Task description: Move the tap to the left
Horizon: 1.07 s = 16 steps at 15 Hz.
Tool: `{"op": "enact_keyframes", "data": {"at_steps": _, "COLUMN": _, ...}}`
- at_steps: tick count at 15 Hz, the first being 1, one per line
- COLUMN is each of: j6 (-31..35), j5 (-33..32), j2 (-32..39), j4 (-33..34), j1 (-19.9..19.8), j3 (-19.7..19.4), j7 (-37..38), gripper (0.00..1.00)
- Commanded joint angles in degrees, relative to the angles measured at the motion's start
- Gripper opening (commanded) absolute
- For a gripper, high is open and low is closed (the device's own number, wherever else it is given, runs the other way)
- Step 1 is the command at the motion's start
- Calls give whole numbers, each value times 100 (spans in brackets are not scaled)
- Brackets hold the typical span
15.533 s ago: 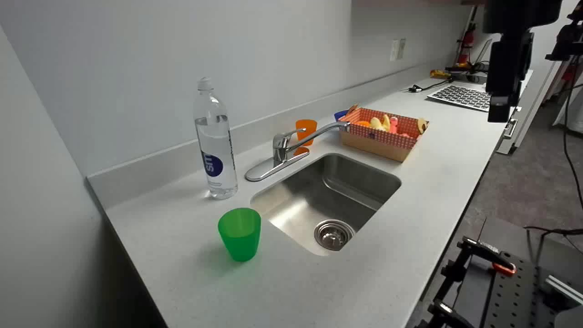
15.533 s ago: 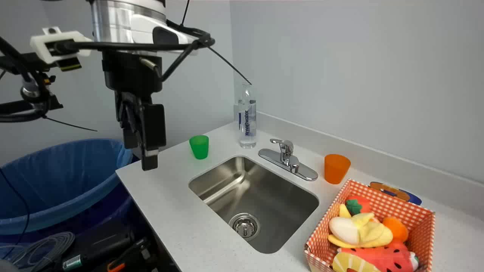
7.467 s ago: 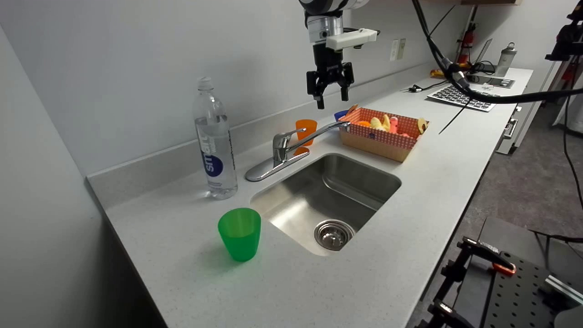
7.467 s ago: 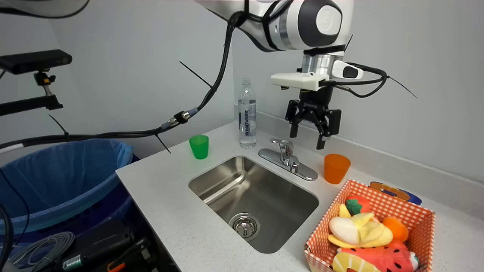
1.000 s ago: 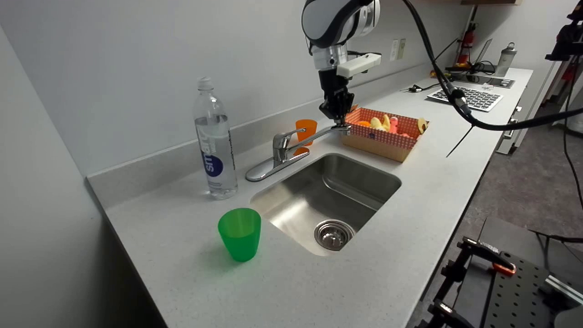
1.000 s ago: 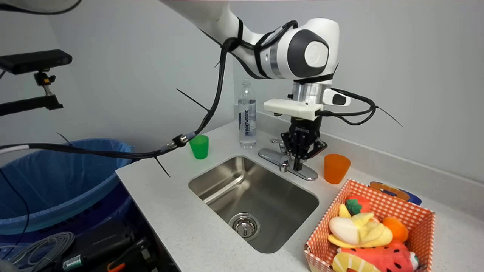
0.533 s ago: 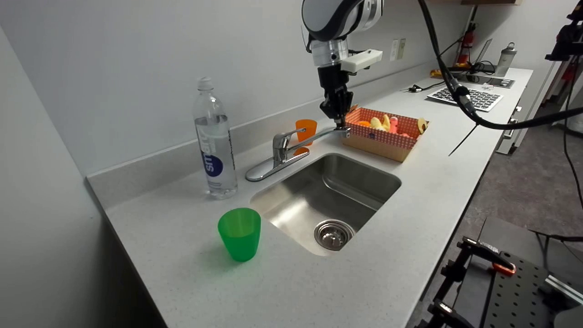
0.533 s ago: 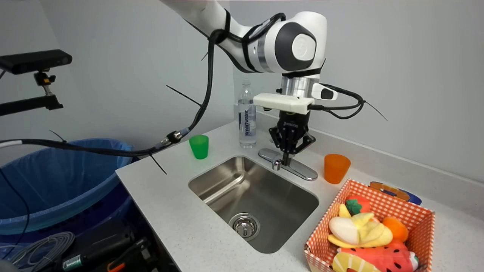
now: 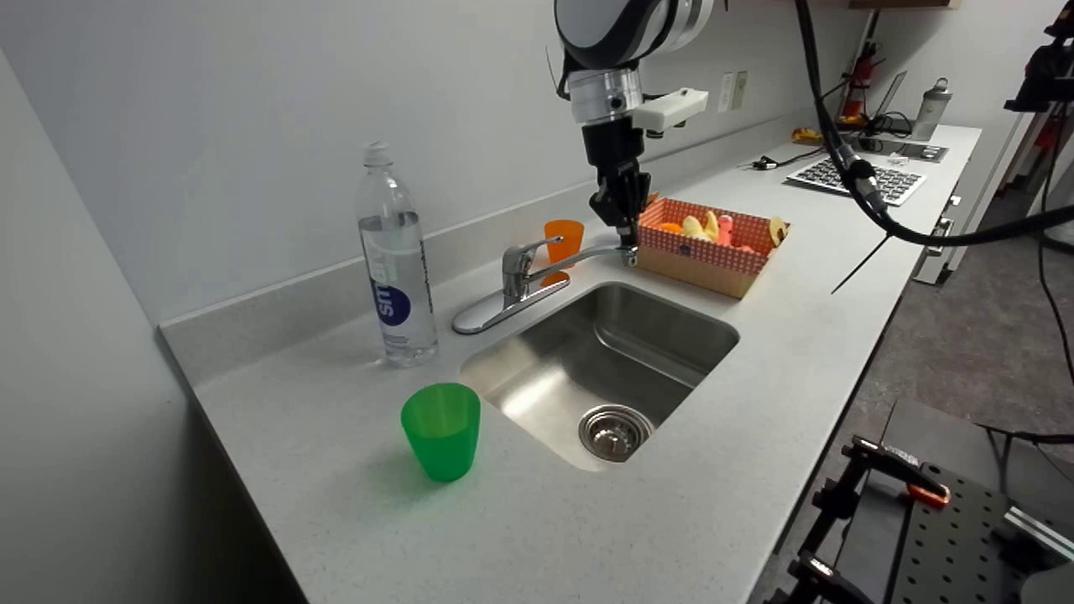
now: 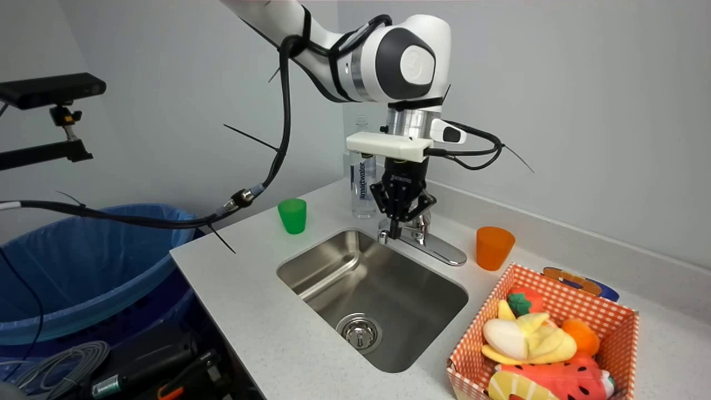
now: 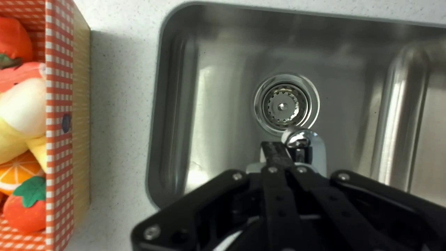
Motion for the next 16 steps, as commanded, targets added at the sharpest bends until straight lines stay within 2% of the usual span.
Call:
{"op": "enact_keyframes", "data": {"at_steps": 1, "j6": 650, "j5": 176, "j2": -381, "j4": -542, "j1": 186, "j3": 195, "j7": 163, "gripper": 0}}
{"op": "enact_keyframes", "data": {"at_steps": 5, "j6": 1316, "j5": 189, "j2": -639, "j4": -958, "j1": 327, "j3": 370, "j7": 111, "gripper": 0}}
{"op": "enact_keyframes", "data": {"at_steps": 8, "j6": 1505, "j5": 343, "j2": -778, "j4": -1093, "j1": 415, "j3": 494, "j7": 74, "gripper": 0}}
{"op": "enact_keyframes", "data": {"at_steps": 11, "j6": 1523, "j5": 570, "j2": -841, "j4": -1060, "j1": 474, "j3": 600, "j7": 22, "gripper": 0}}
{"op": "enact_keyframes", "data": {"at_steps": 16, "j6": 1154, "j5": 913, "j2": -1046, "j4": -781, "j1": 474, "j3": 665, "j7": -192, "gripper": 0}}
